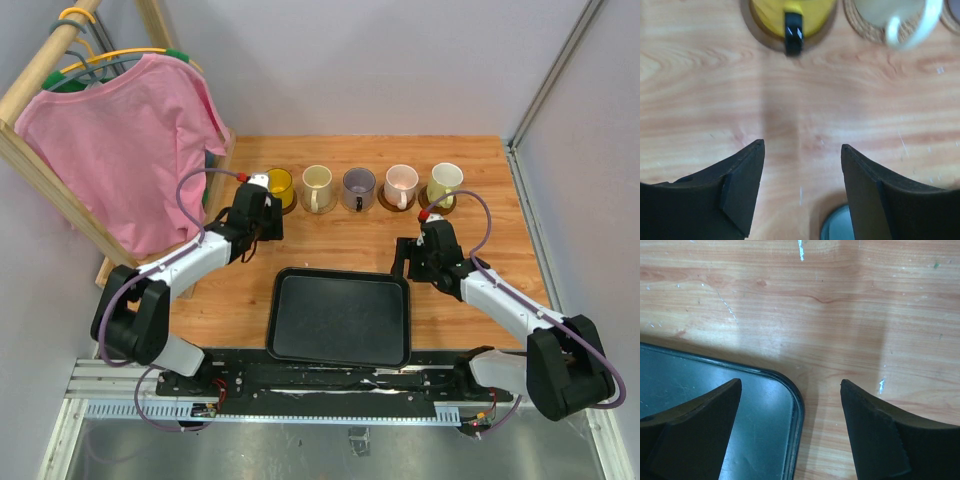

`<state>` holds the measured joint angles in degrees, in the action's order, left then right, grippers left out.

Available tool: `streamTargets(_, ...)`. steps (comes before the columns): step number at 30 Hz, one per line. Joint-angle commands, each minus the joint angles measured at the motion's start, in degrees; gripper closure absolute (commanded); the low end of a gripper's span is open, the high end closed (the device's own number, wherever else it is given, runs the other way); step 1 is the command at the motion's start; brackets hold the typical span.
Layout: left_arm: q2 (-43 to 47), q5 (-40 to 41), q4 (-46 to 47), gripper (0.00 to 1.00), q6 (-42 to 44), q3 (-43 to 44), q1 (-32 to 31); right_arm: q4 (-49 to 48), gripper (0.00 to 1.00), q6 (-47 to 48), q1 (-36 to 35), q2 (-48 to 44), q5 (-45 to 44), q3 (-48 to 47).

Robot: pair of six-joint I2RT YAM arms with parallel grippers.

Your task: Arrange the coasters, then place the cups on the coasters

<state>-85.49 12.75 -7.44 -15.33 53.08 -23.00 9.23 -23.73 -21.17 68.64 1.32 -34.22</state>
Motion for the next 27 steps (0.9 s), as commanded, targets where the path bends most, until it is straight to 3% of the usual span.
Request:
streamTargets(1,6.4,-4.1,5.4,0.33,-0.8,-7.5,-3.1,1.7,0.27,0.4,-0.1,-1.6,-1.8,1.1)
streamTargets(5,11.7,-6.1,16.5,0.32,-2.0,-16.8,-4.4,1.2,0.35,0.5,-0.1,-3.1,-2.2,1.9)
streamTargets(10,9.8,-6.7,23.8,0.32,-2.3,-20.2,-4.5,2.1,0.36,0.3,-0.1,-6.0,-3.3,2.3)
streamTargets(20,1.3,-4.5,23.6,0.40,-2.2,-18.4,-6.8,5.3,0.40,-0.3,-0.1,-13.5,-7.6,2.8)
streamTargets(27,-2.3,0.0,19.0,0.42,-0.6,-15.8,-9.5,5.0,0.36,-1.0,-0.1,-15.2,-9.1,3.0)
